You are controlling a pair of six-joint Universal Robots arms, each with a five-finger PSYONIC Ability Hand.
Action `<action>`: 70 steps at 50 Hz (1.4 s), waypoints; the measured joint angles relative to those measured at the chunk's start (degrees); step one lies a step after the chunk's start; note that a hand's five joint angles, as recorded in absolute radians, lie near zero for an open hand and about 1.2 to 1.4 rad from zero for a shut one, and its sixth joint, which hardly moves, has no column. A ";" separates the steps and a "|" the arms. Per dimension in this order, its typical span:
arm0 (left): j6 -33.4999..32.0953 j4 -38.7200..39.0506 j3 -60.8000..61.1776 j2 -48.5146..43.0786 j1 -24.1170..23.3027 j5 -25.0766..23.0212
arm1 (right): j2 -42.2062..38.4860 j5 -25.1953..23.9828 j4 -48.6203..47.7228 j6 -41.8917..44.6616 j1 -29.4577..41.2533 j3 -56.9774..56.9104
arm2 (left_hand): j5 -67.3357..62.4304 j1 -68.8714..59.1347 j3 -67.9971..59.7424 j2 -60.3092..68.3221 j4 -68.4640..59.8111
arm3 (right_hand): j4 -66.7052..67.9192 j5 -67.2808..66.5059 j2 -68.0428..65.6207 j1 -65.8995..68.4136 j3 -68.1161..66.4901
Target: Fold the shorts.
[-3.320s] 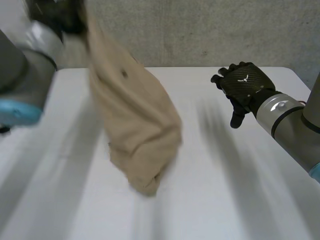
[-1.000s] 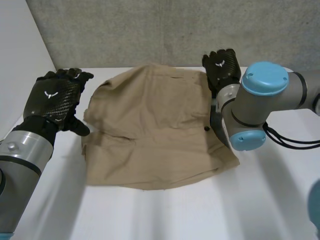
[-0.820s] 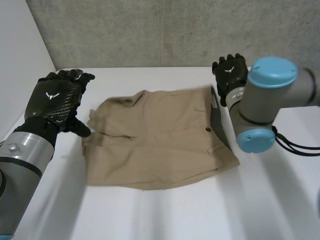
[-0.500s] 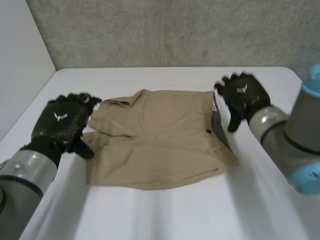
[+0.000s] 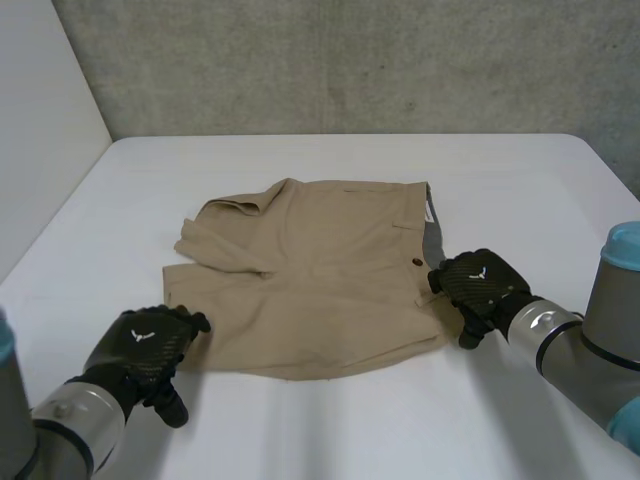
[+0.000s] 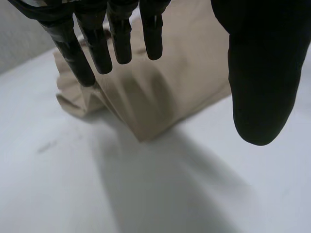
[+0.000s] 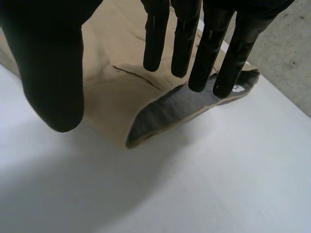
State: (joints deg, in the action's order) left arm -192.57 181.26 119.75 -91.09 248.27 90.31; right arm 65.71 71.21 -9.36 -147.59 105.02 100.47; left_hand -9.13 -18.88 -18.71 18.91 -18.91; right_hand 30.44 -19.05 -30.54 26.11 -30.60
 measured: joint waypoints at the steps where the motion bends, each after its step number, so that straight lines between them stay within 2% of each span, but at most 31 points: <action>1: 0.00 0.00 0.00 0.00 0.00 0.00 | 0.00 0.00 0.00 0.00 0.00 0.00 | 0.00 0.00 0.00 0.00 0.00 | 0.00 0.00 0.00 0.00 0.00; 12: -0.10 2.52 -2.57 -7.06 2.38 0.06 | -1.93 -0.30 -2.87 0.17 -0.17 -1.32 | 0.00 0.00 0.00 0.00 0.00 | 21.16 -20.13 -20.86 18.26 -20.98; 14: -0.14 3.84 -2.82 -7.39 2.63 0.06 | -2.11 -0.98 -3.01 0.14 -0.16 -1.49 | -1.23 -1.22 -1.46 1.32 -1.29 | 35.78 -34.82 -35.49 28.28 -35.19; 18: -0.22 5.70 -3.04 -7.61 2.78 0.06 | -2.27 -2.71 -3.05 0.02 -0.16 -1.66 | -2.04 -1.87 -2.22 2.00 -2.17 | 37.57 -36.69 -36.56 28.34 -36.78; 26: -1.65 8.05 -4.50 -10.11 2.77 0.15 | -2.22 -3.87 -2.95 -0.95 -0.17 -1.92 | -3.72 -3.35 -3.87 3.69 -3.83 | 37.60 -37.16 -36.56 28.85 -36.78; 37: -3.27 10.73 -6.99 -15.14 2.70 0.20 | -1.99 0.12 -2.84 -7.17 0.02 -2.92 | -7.25 -7.66 -7.56 7.24 -7.44 | 37.60 -37.17 -36.56 28.85 -36.78; 40: -3.32 12.55 -7.99 -16.72 2.69 0.21 | -2.07 1.01 -2.84 -8.60 0.28 -3.16 | -16.30 -17.90 -16.90 16.73 -16.81 | 37.60 -37.17 -36.56 28.85 -36.78; 46: -3.27 15.61 -8.79 -17.48 2.77 0.21 | -2.15 1.34 -2.85 -8.84 0.45 -3.22 | -27.29 -28.41 -28.10 27.98 -28.06 | 37.61 -37.16 -36.56 28.85 -36.78; 47: -3.25 16.17 -8.85 -17.46 2.79 0.18 | -2.15 1.40 -2.85 -8.80 0.46 -3.21 | -33.53 -34.76 -34.31 34.21 -34.33 | 37.61 -37.16 -36.56 28.85 -36.78; 51: -3.16 17.16 -8.95 -17.19 2.76 0.09 | -2.02 1.67 -2.72 -8.68 0.49 -3.20 | -36.86 -37.94 -37.65 37.59 -37.67 | 37.62 -37.16 -36.56 28.85 -36.78; 52: -3.13 17.34 -8.94 -17.02 2.70 0.04 | -1.86 1.77 -2.60 -8.64 0.50 -3.19 | -43.15 -42.72 -43.78 44.01 -44.07 | 37.61 -37.16 -36.56 28.85 -36.78; 55: -3.13 17.34 -8.94 -17.02 2.70 0.04 | -1.86 1.77 -2.60 -8.64 0.50 -3.19 | -43.15 -42.72 -43.78 44.01 -44.07 | 37.61 -37.16 -36.56 28.85 -36.78; 56: -3.09 17.45 -8.89 -16.47 2.45 -0.06 | -1.22 1.86 -2.20 -8.60 0.50 -3.16 | -45.66 -44.04 -47.29 47.51 -47.58 | 37.56 -37.16 -36.55 28.85 -36.75; 60: -3.04 17.34 -8.81 -15.10 2.05 -0.21 | 0.54 1.51 -0.72 -8.46 0.32 -3.10 | -45.66 -44.06 -47.62 47.90 -47.85 | 29.84 -31.20 -29.11 24.72 -29.28; 62: -3.02 17.24 -8.83 -14.05 1.84 -0.34 | 2.13 1.04 1.26 -8.07 0.12 -3.13 | -45.66 -44.06 -47.63 47.94 -47.85 | 14.82 -16.84 -14.16 12.52 -14.08; 65: -3.02 17.22 -8.88 -13.67 1.79 -0.38 | 2.80 0.81 2.29 -7.69 0.07 -3.19 | -45.66 -44.06 -47.63 47.94 -47.85 | 14.82 -16.84 -14.16 12.52 -14.08; 66: -3.03 17.18 -9.21 -13.19 1.77 -0.45 | 4.79 -0.23 6.59 -4.95 -0.06 -3.39 | -45.66 -44.06 -47.63 47.94 -47.85 | 4.28 -6.03 -4.80 4.22 -4.31; 70: -3.07 17.10 -10.00 -13.41 1.86 -0.48 | 5.86 -1.18 9.74 -1.61 -0.14 -3.33 | -45.66 -44.06 -47.63 47.94 -47.85 | 3.66 -5.31 -4.63 3.92 -3.80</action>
State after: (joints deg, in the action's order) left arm -195.64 198.36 109.75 -104.50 250.13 89.83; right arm 71.57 70.02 0.38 -149.20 104.88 97.14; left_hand -54.80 -62.94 -66.34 66.85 -66.76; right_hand 34.10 -24.36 -35.17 30.03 -34.40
